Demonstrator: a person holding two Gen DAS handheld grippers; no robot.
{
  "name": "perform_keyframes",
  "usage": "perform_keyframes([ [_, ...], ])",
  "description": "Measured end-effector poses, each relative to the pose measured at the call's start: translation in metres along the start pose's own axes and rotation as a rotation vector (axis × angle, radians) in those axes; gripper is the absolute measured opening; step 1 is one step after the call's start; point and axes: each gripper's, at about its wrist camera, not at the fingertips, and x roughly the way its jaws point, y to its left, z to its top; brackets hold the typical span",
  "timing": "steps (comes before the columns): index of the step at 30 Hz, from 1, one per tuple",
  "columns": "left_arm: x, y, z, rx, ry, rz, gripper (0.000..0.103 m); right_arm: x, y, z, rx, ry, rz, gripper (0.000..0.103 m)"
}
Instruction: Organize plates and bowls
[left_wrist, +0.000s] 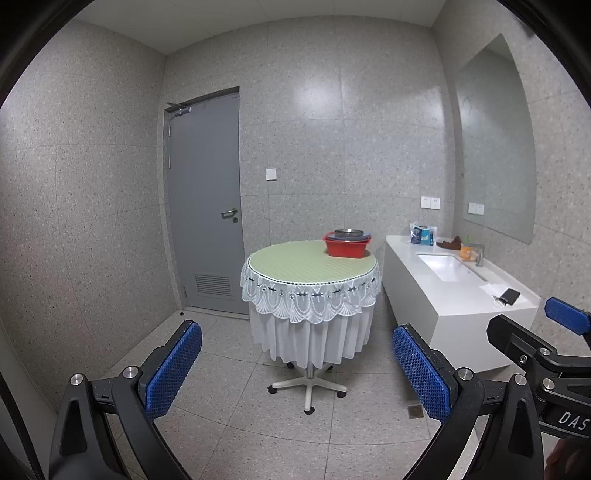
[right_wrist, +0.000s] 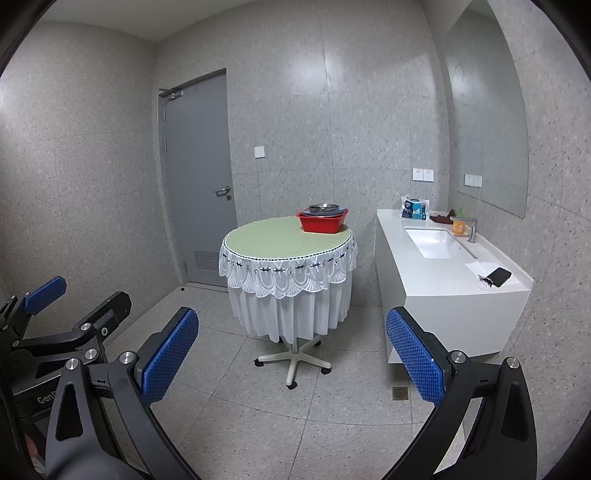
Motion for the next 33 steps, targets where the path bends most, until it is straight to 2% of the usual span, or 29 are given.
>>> perform_keyframes([
  [33,0.034,-0.004,-0.006,0.015,-0.021,0.010,0.102,0.022,-0.019,0.004,0.017,0.014,0.039,0.103],
])
